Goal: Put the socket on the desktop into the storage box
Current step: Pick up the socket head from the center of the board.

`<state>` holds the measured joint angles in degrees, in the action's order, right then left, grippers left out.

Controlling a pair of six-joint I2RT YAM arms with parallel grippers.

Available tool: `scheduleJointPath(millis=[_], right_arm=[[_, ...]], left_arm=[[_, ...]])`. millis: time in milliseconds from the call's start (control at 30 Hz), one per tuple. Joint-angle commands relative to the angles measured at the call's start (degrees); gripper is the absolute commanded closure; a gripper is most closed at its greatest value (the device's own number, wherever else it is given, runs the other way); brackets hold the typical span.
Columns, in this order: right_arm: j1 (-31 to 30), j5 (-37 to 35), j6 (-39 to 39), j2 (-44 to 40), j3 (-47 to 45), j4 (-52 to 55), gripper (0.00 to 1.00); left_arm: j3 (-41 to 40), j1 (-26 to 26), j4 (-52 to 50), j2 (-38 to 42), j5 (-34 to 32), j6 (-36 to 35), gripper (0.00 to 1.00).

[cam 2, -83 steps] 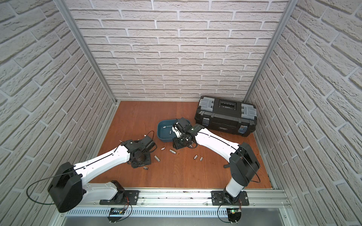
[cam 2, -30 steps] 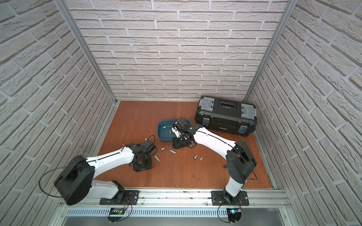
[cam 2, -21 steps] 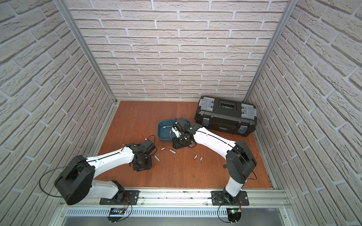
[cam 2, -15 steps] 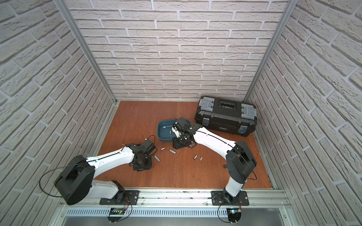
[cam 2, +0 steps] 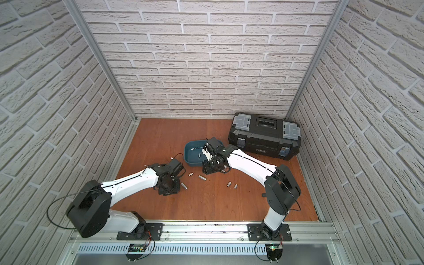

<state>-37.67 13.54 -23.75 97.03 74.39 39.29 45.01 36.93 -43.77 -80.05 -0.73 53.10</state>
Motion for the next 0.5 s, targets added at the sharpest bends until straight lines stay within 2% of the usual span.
scheduleJointPath(millis=[0, 467], right_arm=[[0.74, 1.37, -0.75, -3.05, -1.04, -1.58, 0.56], [1.55, 2.72, 0.91, -6.13, -2.13, -0.98, 0.56]], left_arm=[[2.93, -0.96, -1.98, -0.35, -1.02, -1.81, 0.75], [16.95, -4.58, -2.46, -7.61, 0.68, -7.5, 0.74]])
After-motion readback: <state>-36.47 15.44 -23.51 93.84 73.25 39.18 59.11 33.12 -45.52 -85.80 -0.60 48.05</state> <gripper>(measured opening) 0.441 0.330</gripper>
